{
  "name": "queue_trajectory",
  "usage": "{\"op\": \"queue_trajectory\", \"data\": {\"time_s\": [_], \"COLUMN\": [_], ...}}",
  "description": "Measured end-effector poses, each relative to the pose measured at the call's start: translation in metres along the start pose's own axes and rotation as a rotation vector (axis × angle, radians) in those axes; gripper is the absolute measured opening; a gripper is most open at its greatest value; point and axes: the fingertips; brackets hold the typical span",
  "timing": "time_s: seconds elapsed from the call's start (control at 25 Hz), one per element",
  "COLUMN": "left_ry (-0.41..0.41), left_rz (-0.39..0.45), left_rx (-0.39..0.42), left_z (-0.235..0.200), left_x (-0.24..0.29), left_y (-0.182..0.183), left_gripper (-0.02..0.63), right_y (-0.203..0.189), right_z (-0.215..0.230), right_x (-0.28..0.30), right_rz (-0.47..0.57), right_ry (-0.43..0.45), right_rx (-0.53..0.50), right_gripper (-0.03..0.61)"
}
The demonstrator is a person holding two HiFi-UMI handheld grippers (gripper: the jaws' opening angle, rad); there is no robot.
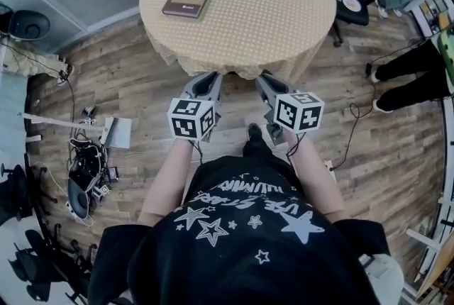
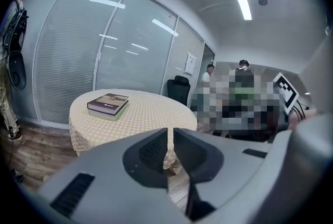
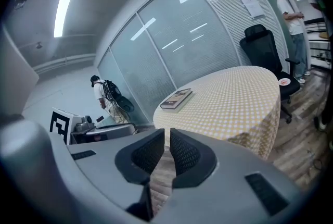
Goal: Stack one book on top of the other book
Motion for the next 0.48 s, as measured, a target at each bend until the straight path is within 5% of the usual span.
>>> {"op": "queue_trajectory", "data": {"time_s": [0.48], "left_ry": [-0.049], "left_rz": [-0.001], "left_rx": [-0.014], "left_z": [0.023], "left_x": [-0.022], "left_y": [-0.018], "left_gripper": [0.04], "right_y": [-0.027], "right_z": [-0.008], "right_x": [-0.034], "right_rz": [0.002], "right_ry": [-0.061], "right_rx": [-0.011], "right_gripper": [0.048]}}
Point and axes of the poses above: the fingertips, and each gripper's own axes: x forward along the fingers, z to its right, y out of its top, and after that the axes turned 7 degrees about z, right-handed
